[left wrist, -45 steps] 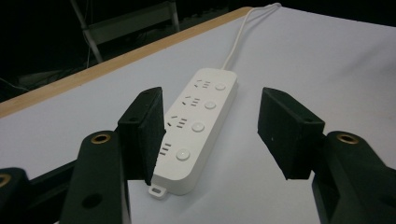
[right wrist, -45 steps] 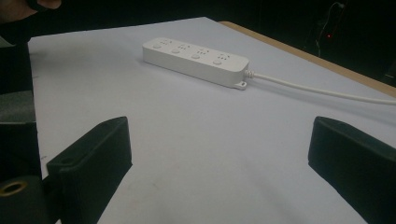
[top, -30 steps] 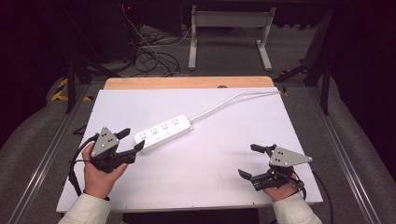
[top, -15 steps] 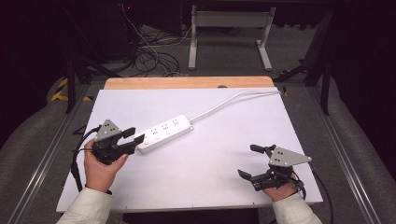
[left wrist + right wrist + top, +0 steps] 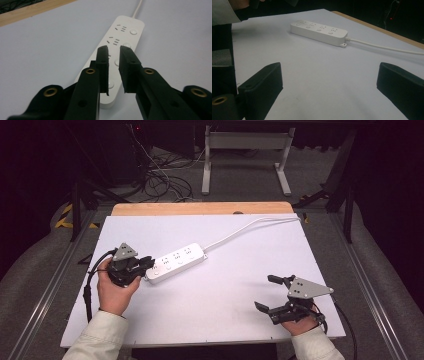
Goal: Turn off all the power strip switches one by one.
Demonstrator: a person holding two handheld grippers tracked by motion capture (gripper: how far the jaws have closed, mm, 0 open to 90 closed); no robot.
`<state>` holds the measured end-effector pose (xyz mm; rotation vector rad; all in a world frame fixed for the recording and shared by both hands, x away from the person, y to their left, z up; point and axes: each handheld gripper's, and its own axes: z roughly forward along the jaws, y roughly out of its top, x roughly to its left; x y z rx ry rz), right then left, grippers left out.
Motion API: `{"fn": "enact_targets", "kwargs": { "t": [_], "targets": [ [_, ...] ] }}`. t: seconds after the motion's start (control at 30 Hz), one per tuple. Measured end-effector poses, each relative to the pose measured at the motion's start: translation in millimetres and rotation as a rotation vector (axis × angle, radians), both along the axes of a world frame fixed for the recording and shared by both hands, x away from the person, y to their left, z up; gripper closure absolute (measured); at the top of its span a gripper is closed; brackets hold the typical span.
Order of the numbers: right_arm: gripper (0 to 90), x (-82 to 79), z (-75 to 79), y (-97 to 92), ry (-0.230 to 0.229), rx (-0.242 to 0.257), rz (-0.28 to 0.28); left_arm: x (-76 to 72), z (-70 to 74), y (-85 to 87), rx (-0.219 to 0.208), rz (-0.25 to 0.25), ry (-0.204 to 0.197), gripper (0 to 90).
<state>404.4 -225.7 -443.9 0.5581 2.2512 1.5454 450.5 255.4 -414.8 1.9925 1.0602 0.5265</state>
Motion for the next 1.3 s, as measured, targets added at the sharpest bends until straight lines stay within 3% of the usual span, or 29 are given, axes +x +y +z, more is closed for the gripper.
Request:
{"fn": "enact_targets", "kwargs": {
  "t": [0.2, 0.77, 0.93, 1.3],
  "targets": [
    [7.0, 0.2, -0.1, -0.1, -0.001, -0.001, 0.002, 8.4, -6.4, -3.6, 0.037, 0.011, 0.019, 89.5],
    [7.0, 0.1, 0.0, 0.4, -0.001, -0.004, 0.009, 24.8, -24.5, -10.1, 0.115, -0.018, 0.148, 89.9],
    [7.0, 0.0, 0.0, 0.3, -0.001, -0.003, 0.011, 27.5, -28.1, -12.7, 0.147, -0.029, 0.165, 89.9],
    [7.0, -0.4, 0.1, 0.6, -0.001, -0.004, 0.014, 28.6, -31.7, -15.5, 0.167, -0.036, 0.187, 89.9]
  ]
}}
